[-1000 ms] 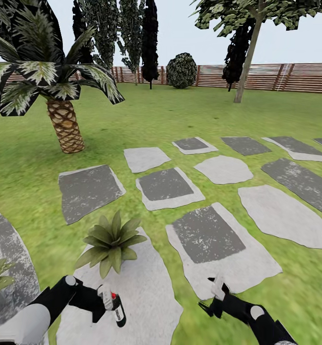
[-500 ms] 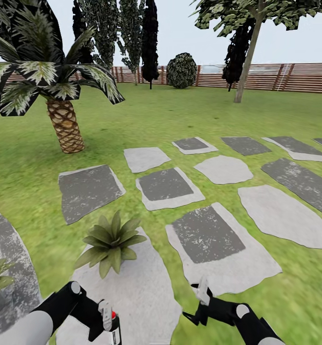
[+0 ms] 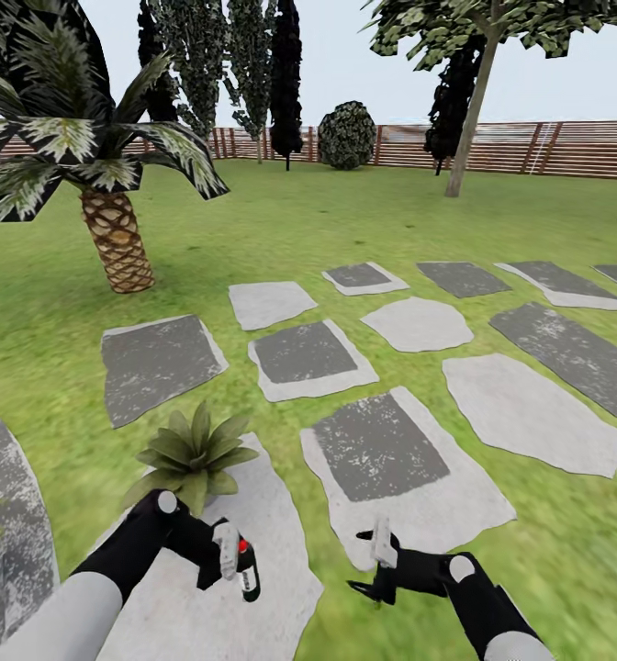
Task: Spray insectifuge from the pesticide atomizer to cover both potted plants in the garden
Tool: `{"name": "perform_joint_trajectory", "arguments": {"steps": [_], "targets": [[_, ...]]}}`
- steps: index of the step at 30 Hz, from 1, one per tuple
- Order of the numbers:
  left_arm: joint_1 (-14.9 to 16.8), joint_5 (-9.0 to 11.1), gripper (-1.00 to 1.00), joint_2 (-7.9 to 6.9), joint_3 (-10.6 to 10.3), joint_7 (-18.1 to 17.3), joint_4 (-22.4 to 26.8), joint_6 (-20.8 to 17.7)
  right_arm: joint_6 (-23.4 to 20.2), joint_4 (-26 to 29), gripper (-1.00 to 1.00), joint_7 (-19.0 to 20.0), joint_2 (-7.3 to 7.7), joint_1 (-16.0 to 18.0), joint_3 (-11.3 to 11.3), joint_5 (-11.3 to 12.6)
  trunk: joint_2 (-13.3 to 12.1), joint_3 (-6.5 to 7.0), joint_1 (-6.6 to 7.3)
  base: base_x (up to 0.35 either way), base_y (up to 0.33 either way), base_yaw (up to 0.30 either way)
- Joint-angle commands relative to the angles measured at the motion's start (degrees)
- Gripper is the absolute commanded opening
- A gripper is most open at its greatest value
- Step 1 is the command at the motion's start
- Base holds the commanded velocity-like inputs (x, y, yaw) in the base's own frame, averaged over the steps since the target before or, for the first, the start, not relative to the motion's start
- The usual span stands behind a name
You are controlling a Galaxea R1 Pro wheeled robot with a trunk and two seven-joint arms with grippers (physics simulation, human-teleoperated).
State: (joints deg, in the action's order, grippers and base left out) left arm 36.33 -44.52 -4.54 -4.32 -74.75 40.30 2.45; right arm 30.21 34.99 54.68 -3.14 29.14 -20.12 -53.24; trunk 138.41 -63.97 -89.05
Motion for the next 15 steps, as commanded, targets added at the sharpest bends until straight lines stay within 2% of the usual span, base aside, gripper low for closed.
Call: {"name": "perform_joint_trajectory", "arguments": {"steps": [1,3,8,9,12,15], "targets": [[-0.01,-0.21,-1.00,-0.04,-0.48,-0.53,0.71,0.17,0.22,0.41,-1.00,0.83,-0.19,0.04,-0.47,-0.39,0.02,-0.06,0.01,-0.018,-0.015,0.000],[-0.04,-0.28,-1.00,-0.03,-2.11,-1.01,1.50,0.04,0.20,1.66,-1.00,2.91,-0.65,0.04,-0.45,-0.38,0.02,-0.06,0.01,-0.006,-0.005,0.000],[-0.29,-0.38,-1.00,-0.03,-4.18,-0.48,1.59,0.03,-1.85,2.40,-1.00,4.41,-1.14,0.04,-0.16,-0.38,0.02,-0.06,0.01,-0.001,-0.001,0.000],[-0.40,-0.38,-1.00,-0.03,-4.50,-0.24,1.60,0.02,-2.25,2.52,-1.00,4.46,-1.47,0.04,0.40,-0.38,0.02,-0.06,0.01,0.000,0.000,0.000],[-0.61,-0.29,-1.00,-0.03,-5.84,2.35,1.28,0.07,-3.01,3.43,-1.00,4.45,-2.52,0.05,5.24,-0.32,0.02,-0.06,0.01,0.000,0.000,0.000],[-0.64,-0.23,-1.00,0.02,-6.32,4.41,0.84,0.17,-3.12,3.70,-1.00,4.39,-3.27,0.04,6.79,-0.29,0.02,-0.06,0.01,0.000,0.000,0.000]]}}
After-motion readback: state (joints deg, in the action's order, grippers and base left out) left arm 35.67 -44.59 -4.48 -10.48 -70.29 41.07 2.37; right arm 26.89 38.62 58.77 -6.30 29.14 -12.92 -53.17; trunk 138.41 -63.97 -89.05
